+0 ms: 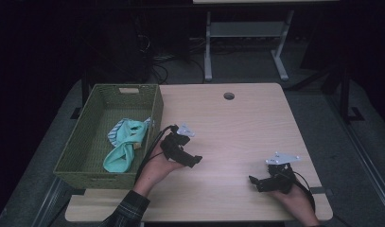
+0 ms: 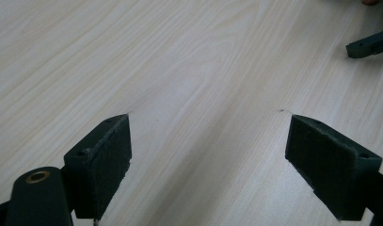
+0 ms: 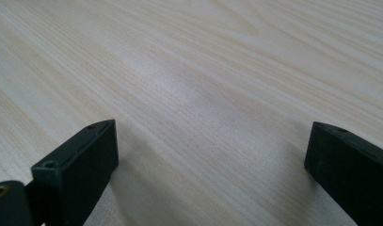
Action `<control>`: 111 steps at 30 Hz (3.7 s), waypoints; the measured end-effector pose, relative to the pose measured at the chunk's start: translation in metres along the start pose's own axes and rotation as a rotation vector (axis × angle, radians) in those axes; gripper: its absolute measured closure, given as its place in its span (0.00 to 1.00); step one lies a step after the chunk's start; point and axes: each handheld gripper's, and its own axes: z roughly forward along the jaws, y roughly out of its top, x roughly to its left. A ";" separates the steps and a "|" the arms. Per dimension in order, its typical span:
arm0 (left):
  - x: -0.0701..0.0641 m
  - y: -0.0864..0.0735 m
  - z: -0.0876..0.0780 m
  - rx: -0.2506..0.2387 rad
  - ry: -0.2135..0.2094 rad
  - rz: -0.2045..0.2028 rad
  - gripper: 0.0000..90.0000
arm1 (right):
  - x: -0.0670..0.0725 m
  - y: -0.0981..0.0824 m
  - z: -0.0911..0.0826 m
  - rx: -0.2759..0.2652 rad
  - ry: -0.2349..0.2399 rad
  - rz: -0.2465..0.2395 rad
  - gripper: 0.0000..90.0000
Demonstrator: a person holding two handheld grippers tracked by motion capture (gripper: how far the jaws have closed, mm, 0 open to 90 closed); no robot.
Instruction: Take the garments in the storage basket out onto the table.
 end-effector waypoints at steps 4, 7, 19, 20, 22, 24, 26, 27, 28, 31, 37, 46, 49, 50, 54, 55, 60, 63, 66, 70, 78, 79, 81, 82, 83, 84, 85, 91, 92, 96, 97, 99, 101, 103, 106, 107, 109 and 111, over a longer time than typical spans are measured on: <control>0.002 0.003 -0.004 -0.012 -0.005 0.002 0.17 | 0.000 0.000 0.000 -0.001 0.000 0.000 0.03; 0.002 0.004 -0.006 -0.015 -0.004 0.002 0.17 | 0.000 0.000 0.000 -0.001 0.000 0.000 0.03; 0.008 0.008 -0.014 -0.027 -0.014 -0.005 0.17 | 0.000 0.000 0.000 -0.001 0.000 0.000 0.03; 0.009 0.008 -0.015 -0.027 -0.016 -0.007 0.17 | 0.000 0.000 0.000 0.000 0.000 0.000 0.03; 0.011 0.009 -0.015 -0.022 -0.017 -0.010 0.17 | 0.000 0.000 0.000 0.000 0.000 0.000 0.03; 0.012 0.009 -0.016 -0.024 -0.018 -0.009 0.17 | 0.000 0.000 0.000 0.000 0.000 0.000 0.03; 0.012 0.010 -0.017 -0.020 -0.021 -0.011 0.17 | 0.000 0.000 0.000 0.000 0.000 0.000 0.03; 0.013 0.010 -0.017 -0.025 -0.024 -0.013 0.17 | 0.000 0.000 0.000 0.000 0.000 0.001 0.03; 0.014 0.010 -0.018 -0.021 -0.024 -0.012 0.17 | 0.000 0.000 0.000 0.000 0.000 0.000 0.03; 0.017 0.011 -0.019 -0.018 -0.018 -0.009 0.17 | 0.000 0.000 0.000 0.000 0.000 0.001 0.03; 0.021 0.012 -0.025 -0.037 -0.015 -0.015 0.17 | 0.000 0.000 0.000 0.000 0.003 0.000 0.03; 0.026 0.013 -0.036 -0.037 -0.011 0.010 0.17 | 0.000 0.000 0.000 0.000 0.003 -0.001 0.03; 0.028 0.012 -0.041 -0.045 -0.011 0.004 0.17 | 0.000 0.000 0.000 0.000 0.003 -0.001 0.03; 0.029 0.012 -0.043 -0.050 -0.005 0.007 0.17 | 0.000 0.000 0.000 0.000 0.003 -0.002 0.03; 0.032 0.011 -0.049 -0.061 0.001 -0.005 0.17 | 0.000 0.000 0.000 0.000 0.003 -0.001 0.03; 0.033 0.011 -0.052 -0.058 0.004 0.006 0.17 | 0.000 0.000 0.000 0.000 0.003 -0.001 0.03; 0.036 0.010 -0.056 -0.064 0.011 -0.001 0.17 | 0.000 0.000 0.000 0.000 0.003 -0.001 0.03; 0.037 0.008 -0.061 -0.072 0.017 -0.017 0.17 | 0.000 0.000 0.000 0.000 0.003 -0.001 0.03; 0.039 0.007 -0.063 -0.073 0.021 -0.013 0.17 | 0.000 0.000 0.000 0.000 0.003 0.000 0.03; 0.043 0.005 -0.069 -0.083 0.031 -0.019 0.17 | 0.000 0.000 0.000 0.000 0.003 -0.001 0.03; 0.049 0.001 -0.077 -0.093 0.038 -0.037 0.17 | 0.000 0.000 0.000 -0.002 0.001 -0.004 0.03; 0.050 0.000 -0.078 -0.095 0.043 -0.034 0.17 | 0.000 0.000 0.000 -0.002 0.001 -0.004 0.03; 0.052 -0.002 -0.081 -0.098 0.048 -0.041 0.17 | 0.000 0.000 0.000 -0.002 0.001 -0.005 0.03; 0.052 -0.002 -0.081 -0.098 0.048 -0.041 0.17 | 0.000 0.000 0.000 -0.002 0.002 -0.004 0.03; 0.053 -0.003 -0.083 -0.101 0.050 -0.050 0.17 | 0.000 0.000 0.000 -0.002 0.001 -0.004 0.03; 0.053 -0.003 -0.083 -0.101 0.050 -0.050 0.17 | 0.000 0.000 0.000 -0.002 0.001 -0.004 0.03; 0.054 -0.003 -0.084 -0.101 0.051 -0.053 0.17 | 0.000 0.000 0.000 -0.002 0.001 -0.004 0.03; 0.059 -0.008 -0.090 -0.101 0.064 -0.068 0.17 | 0.000 0.000 0.000 -0.002 0.001 -0.004 0.03; 0.059 -0.008 -0.090 -0.101 0.064 -0.068 0.17 | 0.000 0.000 0.000 -0.002 0.001 -0.004 0.03; 0.062 -0.011 -0.094 -0.104 0.073 -0.078 0.17 | 0.000 0.000 0.000 -0.002 0.001 -0.004 0.03; 0.063 -0.012 -0.095 -0.109 0.075 -0.085 0.17 | 0.000 0.000 0.000 -0.002 0.002 -0.005 0.03; 0.065 -0.013 -0.096 -0.108 0.077 -0.087 0.17 | 0.000 0.000 0.000 -0.002 0.001 -0.004 0.03; 0.066 -0.014 -0.096 -0.108 0.079 -0.091 0.17 | 0.000 0.000 0.000 -0.002 0.002 -0.004 0.03; 0.068 -0.015 -0.098 -0.106 0.082 -0.087 0.17 | 0.000 0.000 0.000 -0.002 0.002 -0.004 0.03; 0.070 -0.017 -0.100 -0.107 0.088 -0.092 0.17 | 0.000 0.000 0.000 -0.002 0.002 -0.004 0.03; 0.071 -0.018 -0.102 -0.107 0.092 -0.101 0.17 | 0.000 0.000 0.000 -0.002 0.002 -0.004 0.03; 0.072 -0.019 -0.103 -0.108 0.094 -0.103 0.17 | 0.000 0.000 0.000 -0.002 0.001 -0.004 0.03; 0.074 -0.021 -0.105 -0.112 0.100 -0.104 0.17 | 0.000 0.000 0.000 -0.002 0.001 -0.004 0.03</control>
